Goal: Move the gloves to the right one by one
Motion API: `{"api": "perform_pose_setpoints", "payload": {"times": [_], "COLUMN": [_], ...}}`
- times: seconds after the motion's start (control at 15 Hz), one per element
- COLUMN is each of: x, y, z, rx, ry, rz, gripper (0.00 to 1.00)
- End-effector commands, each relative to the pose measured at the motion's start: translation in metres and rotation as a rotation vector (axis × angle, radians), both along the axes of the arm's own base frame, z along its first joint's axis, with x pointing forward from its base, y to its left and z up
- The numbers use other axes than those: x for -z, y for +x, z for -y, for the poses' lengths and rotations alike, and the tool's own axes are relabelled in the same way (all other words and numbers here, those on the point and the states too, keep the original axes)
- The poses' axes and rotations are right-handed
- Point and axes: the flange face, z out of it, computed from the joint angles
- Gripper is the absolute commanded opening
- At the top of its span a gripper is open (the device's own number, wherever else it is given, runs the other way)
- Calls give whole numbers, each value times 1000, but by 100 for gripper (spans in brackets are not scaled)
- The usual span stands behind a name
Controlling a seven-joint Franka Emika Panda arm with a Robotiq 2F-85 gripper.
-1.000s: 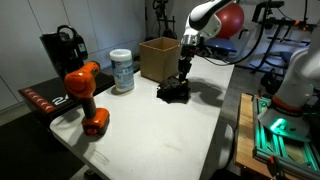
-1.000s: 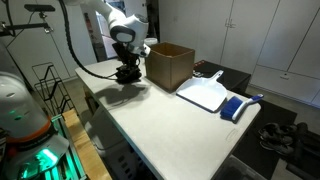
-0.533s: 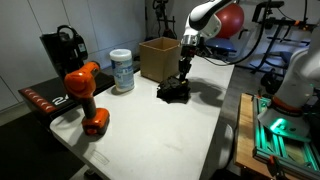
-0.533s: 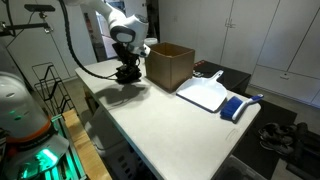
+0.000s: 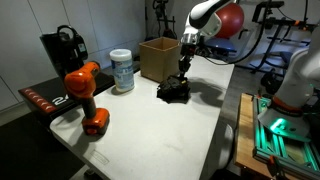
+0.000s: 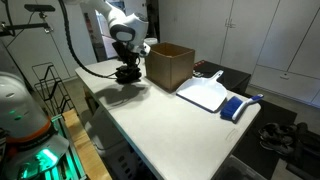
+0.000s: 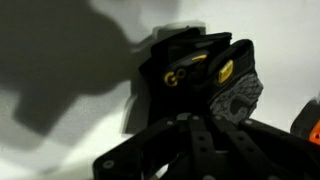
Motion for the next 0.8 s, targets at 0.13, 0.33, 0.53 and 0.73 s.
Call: {"api": "perform_pose_setpoints", "payload": {"times": [0.13,0.33,0.53,0.73], "x": [-52,-72,-89,-108], "y": [-15,-30,-45,-59], "z": [-10,1,33,65], "rx": [-101,-120,-90,-74], "ry": [115,94,43,68], "rz": [136,110,163,262], "gripper": [1,1,1,1]}}
